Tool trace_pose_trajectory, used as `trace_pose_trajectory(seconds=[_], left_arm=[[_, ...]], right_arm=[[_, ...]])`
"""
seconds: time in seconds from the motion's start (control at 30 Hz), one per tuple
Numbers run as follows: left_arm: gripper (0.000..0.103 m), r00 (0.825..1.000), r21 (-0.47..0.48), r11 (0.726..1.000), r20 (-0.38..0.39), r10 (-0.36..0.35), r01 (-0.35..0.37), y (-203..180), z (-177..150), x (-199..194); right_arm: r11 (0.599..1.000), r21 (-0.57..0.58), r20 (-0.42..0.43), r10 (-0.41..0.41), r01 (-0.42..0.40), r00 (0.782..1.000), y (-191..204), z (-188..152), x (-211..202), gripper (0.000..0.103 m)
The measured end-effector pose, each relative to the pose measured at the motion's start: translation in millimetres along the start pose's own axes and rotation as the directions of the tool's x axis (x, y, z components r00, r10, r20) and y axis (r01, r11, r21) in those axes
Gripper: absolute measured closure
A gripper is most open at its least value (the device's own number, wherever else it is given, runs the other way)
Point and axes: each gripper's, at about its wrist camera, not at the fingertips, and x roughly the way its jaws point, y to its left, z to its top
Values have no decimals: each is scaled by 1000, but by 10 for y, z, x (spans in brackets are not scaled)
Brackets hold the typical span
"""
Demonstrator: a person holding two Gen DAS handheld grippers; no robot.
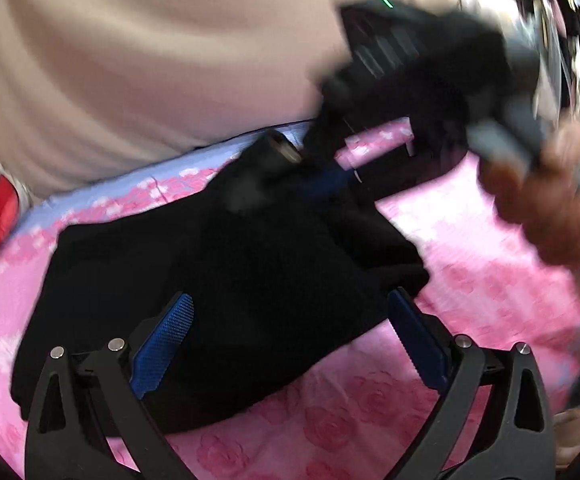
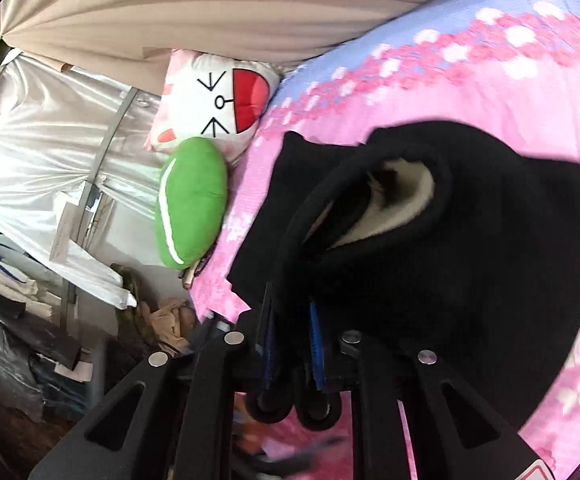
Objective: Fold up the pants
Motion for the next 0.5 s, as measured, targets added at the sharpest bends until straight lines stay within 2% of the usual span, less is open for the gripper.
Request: trace_pose_trajectory(seconds=[0.07, 0.1, 0.13, 0.17, 0.2, 0.23, 0.27, 0.3, 0.37, 0.43, 0.5], left_arm=[[12, 1000, 13, 1000, -31, -1, 2, -17, 50, 105], [34, 999, -5, 1000, -41, 16, -16, 28, 80, 155], [62, 998, -28, 999, -61, 34, -36, 110, 98, 191], [71, 996, -85, 996, -92, 19, -27, 258, 127, 245], [85, 993, -173, 985, -115, -16, -4, 446, 151, 272], [86, 992, -234, 972, -116, -47, 18, 582, 145, 255], [87, 991, -314, 948, -98, -92, 57, 787, 173, 197], [87, 992, -367, 928, -79, -101, 65, 951, 201, 118], [87, 996, -461, 885, -21, -84, 65, 1321, 273, -129], [87, 998, -528, 847, 30, -48, 56, 1642, 327, -383], [87, 997, -562, 826, 73, 13, 31, 1889, 391, -651]], right_arm=[[1000, -5, -16, -2, 2, 1000, 58, 37, 14, 89], [1000, -13, -22, -15, 15, 1000, 75, 47, 20, 88], [999, -21, -26, -28, 28, 999, 83, 41, 14, 87], [998, -36, -27, -56, 56, 998, 116, 63, 25, 84], [997, -40, -24, -60, 59, 998, 107, 63, -3, 80], [997, -43, -9, -64, 64, 998, 96, 64, -50, 78], [996, -54, 20, -75, 76, 997, 82, 52, -131, 73], [993, -72, 67, -91, 95, 994, 68, 22, -267, 61], [977, -118, 142, -163, 180, 976, 126, -29, -423, 50], [898, -221, 225, -333, 381, 915, 273, -188, -453, 50], [768, -345, 253, -477, 539, 842, 433, -367, -167, 49]])
